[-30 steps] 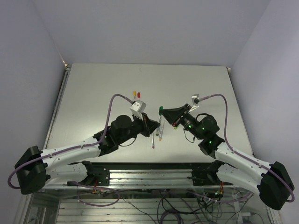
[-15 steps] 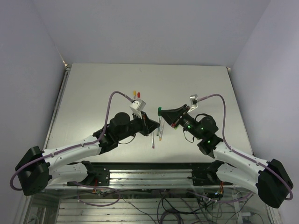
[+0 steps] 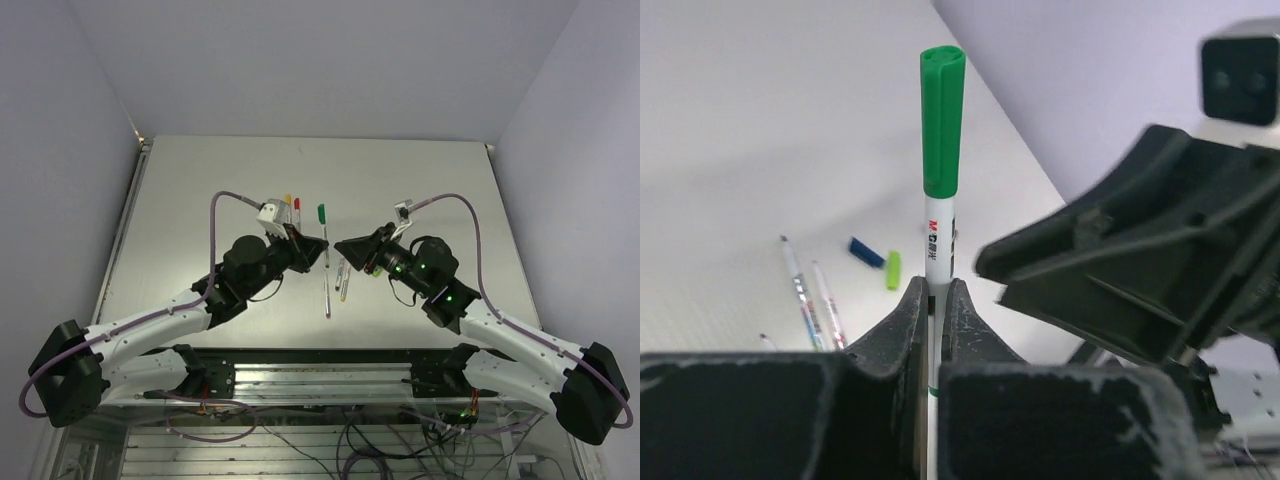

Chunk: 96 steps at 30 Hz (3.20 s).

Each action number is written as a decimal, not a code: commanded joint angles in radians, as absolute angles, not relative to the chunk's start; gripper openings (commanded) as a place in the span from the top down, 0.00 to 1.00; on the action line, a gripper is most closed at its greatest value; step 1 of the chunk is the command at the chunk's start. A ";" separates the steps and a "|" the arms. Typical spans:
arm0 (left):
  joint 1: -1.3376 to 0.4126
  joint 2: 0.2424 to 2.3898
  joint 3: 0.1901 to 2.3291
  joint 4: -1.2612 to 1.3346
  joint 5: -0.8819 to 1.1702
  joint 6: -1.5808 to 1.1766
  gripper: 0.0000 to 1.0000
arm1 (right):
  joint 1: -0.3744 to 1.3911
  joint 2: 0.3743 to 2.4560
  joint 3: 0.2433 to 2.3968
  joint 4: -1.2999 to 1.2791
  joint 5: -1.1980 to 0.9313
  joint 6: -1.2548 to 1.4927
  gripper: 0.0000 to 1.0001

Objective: Insert the pens into the pen caps

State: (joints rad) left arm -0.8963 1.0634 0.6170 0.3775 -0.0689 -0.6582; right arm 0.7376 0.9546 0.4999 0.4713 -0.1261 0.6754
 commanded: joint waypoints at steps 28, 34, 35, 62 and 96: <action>-0.566 1.989 1.375 -0.087 -0.080 -0.527 0.93 | 0.744 0.560 0.507 -0.121 0.268 0.704 0.62; -0.554 2.071 1.436 -0.129 -0.104 -0.548 0.93 | 0.743 0.568 0.497 -0.123 0.264 0.714 0.62; -0.551 2.078 1.439 -0.130 -0.104 -0.556 0.93 | 0.743 0.567 0.493 -0.120 0.263 0.715 0.62; -0.537 2.097 1.527 -0.202 -0.132 -0.616 0.57 | 0.743 0.557 0.457 -0.116 0.256 0.736 0.62; -0.795 1.420 0.955 -0.142 -0.225 -0.537 0.49 | 0.740 0.573 0.446 -0.155 0.596 0.758 0.45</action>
